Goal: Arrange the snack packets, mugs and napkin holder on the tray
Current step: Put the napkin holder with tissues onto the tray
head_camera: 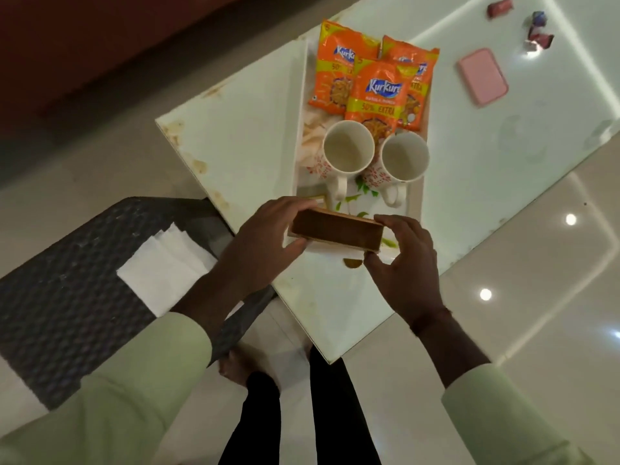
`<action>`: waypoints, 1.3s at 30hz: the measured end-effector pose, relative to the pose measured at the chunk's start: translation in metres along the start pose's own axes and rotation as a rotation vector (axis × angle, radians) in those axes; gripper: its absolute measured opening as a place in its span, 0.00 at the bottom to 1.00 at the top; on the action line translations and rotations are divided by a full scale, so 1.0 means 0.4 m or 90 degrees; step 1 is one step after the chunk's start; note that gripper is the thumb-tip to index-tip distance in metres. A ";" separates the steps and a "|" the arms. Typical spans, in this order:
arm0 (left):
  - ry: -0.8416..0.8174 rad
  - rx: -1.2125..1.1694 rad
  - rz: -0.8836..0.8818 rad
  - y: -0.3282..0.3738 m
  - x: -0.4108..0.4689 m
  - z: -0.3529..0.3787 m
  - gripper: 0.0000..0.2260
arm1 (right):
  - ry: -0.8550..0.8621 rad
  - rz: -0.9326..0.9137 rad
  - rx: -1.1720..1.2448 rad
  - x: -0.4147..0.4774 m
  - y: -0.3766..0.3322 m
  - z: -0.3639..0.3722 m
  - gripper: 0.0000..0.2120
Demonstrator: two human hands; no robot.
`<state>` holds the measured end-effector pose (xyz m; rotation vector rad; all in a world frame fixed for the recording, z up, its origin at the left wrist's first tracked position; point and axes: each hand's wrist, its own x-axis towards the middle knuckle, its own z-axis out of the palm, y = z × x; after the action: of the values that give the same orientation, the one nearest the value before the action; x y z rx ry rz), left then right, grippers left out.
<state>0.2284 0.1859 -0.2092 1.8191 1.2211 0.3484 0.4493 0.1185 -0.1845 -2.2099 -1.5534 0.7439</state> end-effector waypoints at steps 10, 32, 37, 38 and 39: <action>0.003 0.047 0.019 -0.027 0.075 0.101 0.23 | -0.001 0.048 0.001 0.040 0.095 0.019 0.29; 0.305 0.039 -0.131 -0.078 -0.173 -0.101 0.18 | 0.111 0.060 0.178 -0.122 -0.170 0.130 0.34; 0.328 0.117 -0.253 -0.156 -0.294 -0.155 0.18 | 0.003 0.135 0.275 -0.178 -0.299 0.233 0.34; 0.324 0.133 -0.274 -0.174 -0.308 -0.161 0.19 | -0.025 0.156 0.287 -0.186 -0.319 0.257 0.35; 0.316 0.153 -0.301 -0.192 -0.321 -0.164 0.19 | -0.057 0.181 0.292 -0.194 -0.335 0.281 0.36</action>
<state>0.0791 0.1199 -0.2034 1.6140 2.0626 0.4066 0.2601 0.0892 -0.1844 -2.0804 -0.9799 1.1652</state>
